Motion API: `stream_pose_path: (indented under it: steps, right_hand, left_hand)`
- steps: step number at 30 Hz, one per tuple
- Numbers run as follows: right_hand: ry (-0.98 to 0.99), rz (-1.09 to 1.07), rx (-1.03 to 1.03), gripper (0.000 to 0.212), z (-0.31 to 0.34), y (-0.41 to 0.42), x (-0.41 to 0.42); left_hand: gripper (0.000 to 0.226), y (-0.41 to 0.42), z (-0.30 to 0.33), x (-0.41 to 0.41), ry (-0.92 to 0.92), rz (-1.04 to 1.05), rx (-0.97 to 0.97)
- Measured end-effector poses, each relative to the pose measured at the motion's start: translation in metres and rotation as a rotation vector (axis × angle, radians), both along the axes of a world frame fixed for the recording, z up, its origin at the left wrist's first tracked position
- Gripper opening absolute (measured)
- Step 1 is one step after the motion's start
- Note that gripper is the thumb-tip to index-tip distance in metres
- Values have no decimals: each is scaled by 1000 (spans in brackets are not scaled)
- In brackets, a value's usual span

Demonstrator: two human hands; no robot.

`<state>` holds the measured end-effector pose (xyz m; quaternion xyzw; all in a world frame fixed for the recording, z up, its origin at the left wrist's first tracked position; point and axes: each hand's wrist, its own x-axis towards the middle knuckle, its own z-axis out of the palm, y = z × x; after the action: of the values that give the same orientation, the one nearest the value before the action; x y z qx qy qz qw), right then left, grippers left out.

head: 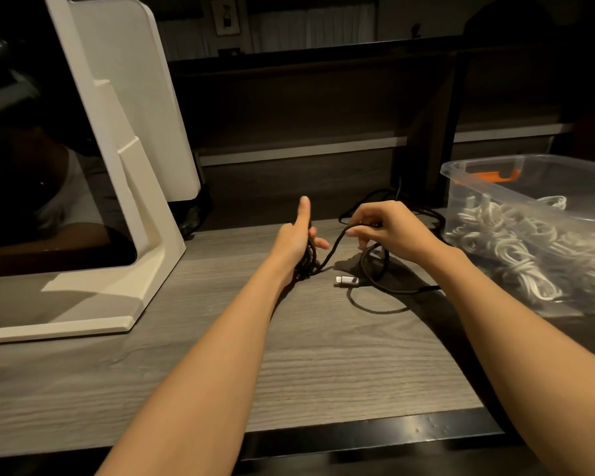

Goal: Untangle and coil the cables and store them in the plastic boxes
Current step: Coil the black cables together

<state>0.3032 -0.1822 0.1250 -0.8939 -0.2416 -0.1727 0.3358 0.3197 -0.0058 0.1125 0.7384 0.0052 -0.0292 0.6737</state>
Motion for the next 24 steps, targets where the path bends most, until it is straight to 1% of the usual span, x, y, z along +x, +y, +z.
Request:
stream_pose_path:
  steps: [2,4,5,8,11,13,14,17,20,22,23,24]
  right_hand:
    - [10,78,76,5,4,5,-4]
    - [30,134,139,4,6,7,-6]
    - [39,150,164,4,7,8,-7]
    - [52,158,231,6,8,8,-6]
    - [91,134,286,5,6,7,-4]
    - [120,100,336,7,5,3,-1]
    - [137,82,336,10,5,1,0]
    - [211,93,269,15,3,2,3]
    - [261,126,255,27,2,1,2]
    - [237,124,242,31,1,-3,3]
    - [211,93,173,28,1,-5,4]
    - [174,29,56,23,-2,-8,8]
  left_hand:
    - [70,-5,0,-4,-51,-100,159]
    - [72,-9,1,-8,-81,-163,229]
    - [71,-11,0,-8,-99,-183,220]
    - [63,-14,0,-9,-111,-236,110]
    - [60,-20,-1,-15,-64,-351,9]
    - [56,-23,0,-20,-20,-422,-73]
    - [52,-23,0,-21,-15,-435,-82]
    - [39,-21,0,-18,-51,-423,-46]
    - [41,-19,0,-17,-4,-365,-84]
    - [43,-19,-2,-17,14,-268,-141]
    - [43,-20,-3,-17,9,-212,-176]
    - [43,-21,-4,-17,2,-162,-206]
